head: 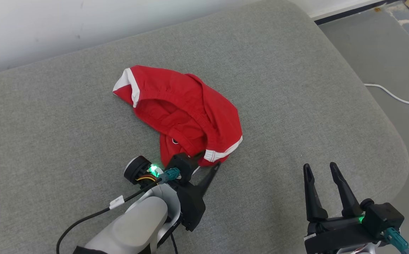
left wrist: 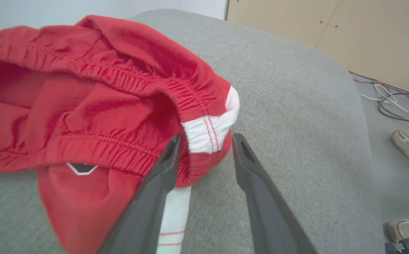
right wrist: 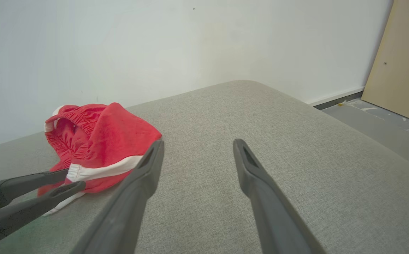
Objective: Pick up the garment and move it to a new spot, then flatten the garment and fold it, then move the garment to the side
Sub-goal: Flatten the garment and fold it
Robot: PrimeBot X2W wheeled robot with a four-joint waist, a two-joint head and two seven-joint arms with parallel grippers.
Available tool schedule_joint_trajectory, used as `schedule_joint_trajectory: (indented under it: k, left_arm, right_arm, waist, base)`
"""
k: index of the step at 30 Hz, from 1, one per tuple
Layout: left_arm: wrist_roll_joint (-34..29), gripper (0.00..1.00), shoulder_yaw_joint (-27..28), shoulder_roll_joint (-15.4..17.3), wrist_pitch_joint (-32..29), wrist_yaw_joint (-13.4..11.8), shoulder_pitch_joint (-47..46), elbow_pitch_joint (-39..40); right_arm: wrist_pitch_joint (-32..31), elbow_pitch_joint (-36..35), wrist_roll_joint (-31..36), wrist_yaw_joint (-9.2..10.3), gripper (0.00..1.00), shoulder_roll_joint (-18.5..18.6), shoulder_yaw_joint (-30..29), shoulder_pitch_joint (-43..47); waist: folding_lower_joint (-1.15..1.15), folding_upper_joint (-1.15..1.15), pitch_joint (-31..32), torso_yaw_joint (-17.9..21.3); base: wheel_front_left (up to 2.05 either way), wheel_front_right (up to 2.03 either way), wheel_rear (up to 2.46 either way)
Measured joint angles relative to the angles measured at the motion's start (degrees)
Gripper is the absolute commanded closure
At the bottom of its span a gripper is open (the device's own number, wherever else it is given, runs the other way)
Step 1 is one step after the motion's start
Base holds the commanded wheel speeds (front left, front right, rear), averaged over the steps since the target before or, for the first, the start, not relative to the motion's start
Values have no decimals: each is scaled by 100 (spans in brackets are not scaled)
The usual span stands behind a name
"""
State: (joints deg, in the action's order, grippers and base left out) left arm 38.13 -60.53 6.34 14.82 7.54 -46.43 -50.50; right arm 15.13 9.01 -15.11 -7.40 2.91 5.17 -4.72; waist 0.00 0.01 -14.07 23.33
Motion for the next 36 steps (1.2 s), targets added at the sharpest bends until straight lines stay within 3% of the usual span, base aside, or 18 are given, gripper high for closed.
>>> schedule_joint_trajectory:
  k: [8,17,27,36]
  left_arm:
    - [236,100,-131,-63,23,1,-219,82]
    - [-127,100,733,177,23,-25,-174,967]
    - [-601,100,1624,704,23,-216,853,2012]
    - [-584,100,2310,1187,23,-508,2560,2588]
  right_arm:
    - [0,-12,11,0,0,-1,-70,8]
    - [0,33,98,0,0,-2,-157,80]
    - [1,76,205,0,0,-4,-272,313]
    - [0,162,212,0,0,-4,-250,515]
  waist:
    - [0,0,9,-127]
    - [0,0,177,-609]
    - [0,0,515,-1438]
    - [-1,0,925,-2168]
  base:
    - [0,0,0]
    - [0,0,0]
    - [0,0,0]
    - [0,0,0]
